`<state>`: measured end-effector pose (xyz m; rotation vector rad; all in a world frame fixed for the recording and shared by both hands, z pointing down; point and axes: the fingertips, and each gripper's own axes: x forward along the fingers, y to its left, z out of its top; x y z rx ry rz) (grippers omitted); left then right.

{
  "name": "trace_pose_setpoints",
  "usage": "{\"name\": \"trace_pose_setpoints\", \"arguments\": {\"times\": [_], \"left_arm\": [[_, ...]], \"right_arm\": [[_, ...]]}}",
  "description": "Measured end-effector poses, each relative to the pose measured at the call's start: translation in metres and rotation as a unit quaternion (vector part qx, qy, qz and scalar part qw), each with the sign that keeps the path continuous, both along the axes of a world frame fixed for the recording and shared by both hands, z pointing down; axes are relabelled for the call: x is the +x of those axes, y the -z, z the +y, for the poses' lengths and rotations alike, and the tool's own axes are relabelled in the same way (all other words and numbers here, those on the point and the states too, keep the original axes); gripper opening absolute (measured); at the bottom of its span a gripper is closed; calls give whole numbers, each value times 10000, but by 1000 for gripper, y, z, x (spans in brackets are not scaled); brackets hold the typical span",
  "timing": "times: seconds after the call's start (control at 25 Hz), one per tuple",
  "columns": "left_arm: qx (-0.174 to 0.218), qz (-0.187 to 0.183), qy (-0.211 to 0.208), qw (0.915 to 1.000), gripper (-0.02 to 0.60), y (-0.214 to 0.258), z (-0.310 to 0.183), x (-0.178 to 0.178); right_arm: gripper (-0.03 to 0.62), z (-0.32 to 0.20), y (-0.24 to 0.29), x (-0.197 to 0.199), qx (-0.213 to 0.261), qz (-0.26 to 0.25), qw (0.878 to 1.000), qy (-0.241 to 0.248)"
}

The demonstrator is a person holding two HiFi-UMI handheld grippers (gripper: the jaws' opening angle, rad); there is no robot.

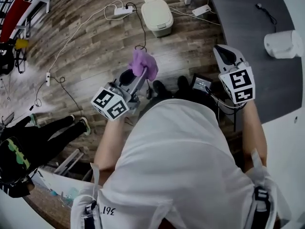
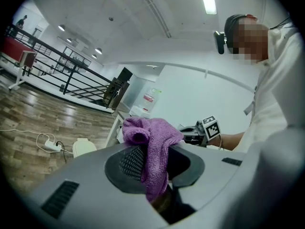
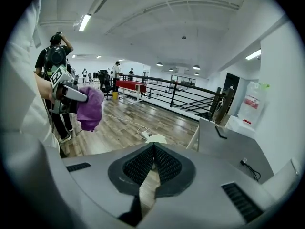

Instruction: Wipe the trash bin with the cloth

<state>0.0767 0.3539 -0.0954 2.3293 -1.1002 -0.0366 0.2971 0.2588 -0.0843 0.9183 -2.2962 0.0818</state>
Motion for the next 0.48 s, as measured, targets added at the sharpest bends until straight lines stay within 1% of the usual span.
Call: {"name": "trace_pose_setpoints", "arguments": {"times": [0.2, 0.36, 0.48], "left_arm": [[-160, 26, 155, 9997, 84, 3, 12, 24], [-172, 14, 279, 9995, 84, 9, 22, 41], [-123, 58, 337, 9993, 84, 14, 29, 45]], "right_arm": [[8, 25, 4, 10, -288, -242, 9989, 268], [8, 41, 8, 15, -596, -637, 9954, 398], [8, 53, 17, 9, -768, -929, 9917, 451]]}}
